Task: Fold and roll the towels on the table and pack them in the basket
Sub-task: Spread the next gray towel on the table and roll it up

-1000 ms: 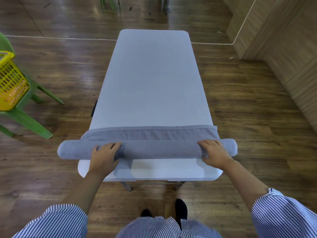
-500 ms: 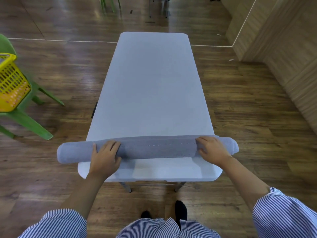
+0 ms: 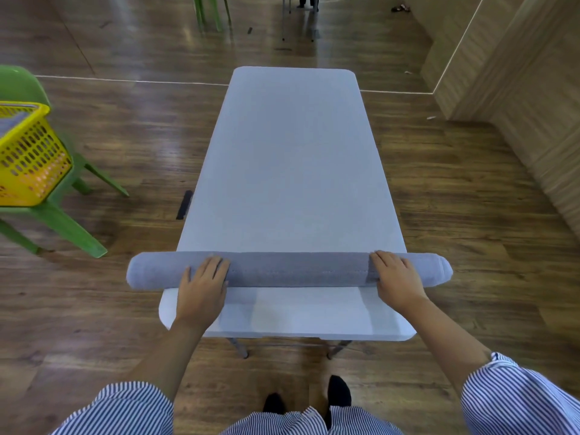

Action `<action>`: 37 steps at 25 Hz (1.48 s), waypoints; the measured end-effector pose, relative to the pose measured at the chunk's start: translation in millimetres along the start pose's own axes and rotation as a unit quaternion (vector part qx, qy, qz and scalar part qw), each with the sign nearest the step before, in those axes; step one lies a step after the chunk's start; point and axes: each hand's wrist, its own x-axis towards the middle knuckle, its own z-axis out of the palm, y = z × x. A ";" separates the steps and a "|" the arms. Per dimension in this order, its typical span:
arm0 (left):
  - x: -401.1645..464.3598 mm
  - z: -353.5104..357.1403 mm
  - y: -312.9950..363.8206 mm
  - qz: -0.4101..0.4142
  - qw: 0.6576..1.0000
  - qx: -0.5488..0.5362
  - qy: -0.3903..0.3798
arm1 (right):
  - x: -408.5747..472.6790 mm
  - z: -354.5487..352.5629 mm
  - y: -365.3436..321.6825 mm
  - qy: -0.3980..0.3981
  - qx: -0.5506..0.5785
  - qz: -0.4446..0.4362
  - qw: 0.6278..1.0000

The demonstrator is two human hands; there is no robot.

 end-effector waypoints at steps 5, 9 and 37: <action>2.4 7.1 -21.8 0.017 1.000 -0.013 -0.014 | 5.8 -7.5 -10.8 -0.016 -0.031 0.025 0.999; 22.5 10.0 -33.4 0.021 0.999 0.048 -0.008 | 27.0 -5.4 -4.3 -0.039 -0.043 0.016 0.998; 207.0 6.8 -83.5 0.313 0.948 -0.031 0.035 | 185.0 -43.4 -115.5 -0.066 0.391 0.181 0.900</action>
